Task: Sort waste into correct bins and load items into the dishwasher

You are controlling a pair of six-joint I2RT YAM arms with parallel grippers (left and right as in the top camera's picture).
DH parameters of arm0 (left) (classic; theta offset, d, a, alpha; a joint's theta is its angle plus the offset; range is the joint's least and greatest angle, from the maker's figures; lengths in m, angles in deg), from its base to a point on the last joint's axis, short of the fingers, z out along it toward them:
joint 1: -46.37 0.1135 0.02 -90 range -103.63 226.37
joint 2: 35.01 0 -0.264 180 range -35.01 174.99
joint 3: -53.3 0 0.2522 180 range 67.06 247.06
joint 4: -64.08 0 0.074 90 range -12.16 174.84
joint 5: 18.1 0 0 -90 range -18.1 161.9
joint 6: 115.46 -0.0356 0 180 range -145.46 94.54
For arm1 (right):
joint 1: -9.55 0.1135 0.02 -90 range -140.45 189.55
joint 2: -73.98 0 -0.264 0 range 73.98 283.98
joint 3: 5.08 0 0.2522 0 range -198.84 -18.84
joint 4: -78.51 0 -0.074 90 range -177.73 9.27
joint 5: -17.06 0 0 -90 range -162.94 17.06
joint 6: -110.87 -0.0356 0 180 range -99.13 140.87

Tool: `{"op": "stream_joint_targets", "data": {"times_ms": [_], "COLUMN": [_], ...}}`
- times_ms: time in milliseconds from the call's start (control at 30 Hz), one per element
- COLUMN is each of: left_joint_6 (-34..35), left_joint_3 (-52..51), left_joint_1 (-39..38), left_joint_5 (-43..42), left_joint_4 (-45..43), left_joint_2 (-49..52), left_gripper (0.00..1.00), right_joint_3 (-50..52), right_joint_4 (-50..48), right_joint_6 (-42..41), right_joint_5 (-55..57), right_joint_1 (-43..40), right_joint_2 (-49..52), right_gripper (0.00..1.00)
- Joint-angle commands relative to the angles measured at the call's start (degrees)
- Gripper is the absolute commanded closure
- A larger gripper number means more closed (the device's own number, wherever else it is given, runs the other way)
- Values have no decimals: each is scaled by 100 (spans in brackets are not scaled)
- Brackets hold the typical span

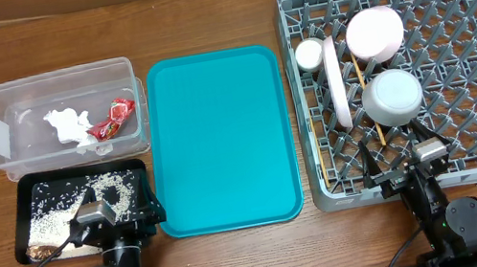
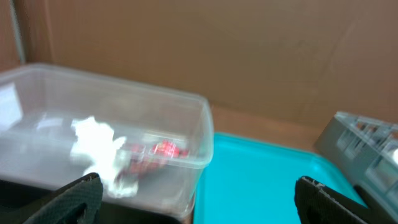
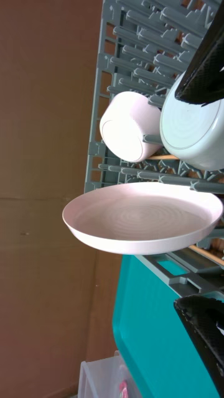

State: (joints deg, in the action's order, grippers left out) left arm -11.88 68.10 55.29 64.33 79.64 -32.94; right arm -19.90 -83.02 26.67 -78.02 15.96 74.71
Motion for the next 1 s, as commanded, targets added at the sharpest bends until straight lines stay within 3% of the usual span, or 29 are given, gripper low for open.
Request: {"op": "stream_joint_targets", "data": {"times_ms": [0,267,967], "left_joint_6": [-20,-1237,-1231], "left_joint_3": [-76,-76,-76], "left_joint_1": [-197,-787,-750], "left_joint_5": [496,656,629], "left_joint_4": [245,267,262], "left_joint_2": [-192,-190,-184], "left_gripper": [0,0,0], "right_joint_3": [61,61,61], "right_joint_4": [-28,-28,-28], "right_joint_6": [2,2,2], "right_joint_5": [52,52,55], "right_joint_1": [28,26,26], "right_joint_2": [-57,-57,-57], "right_gripper": [0,0,0]}}
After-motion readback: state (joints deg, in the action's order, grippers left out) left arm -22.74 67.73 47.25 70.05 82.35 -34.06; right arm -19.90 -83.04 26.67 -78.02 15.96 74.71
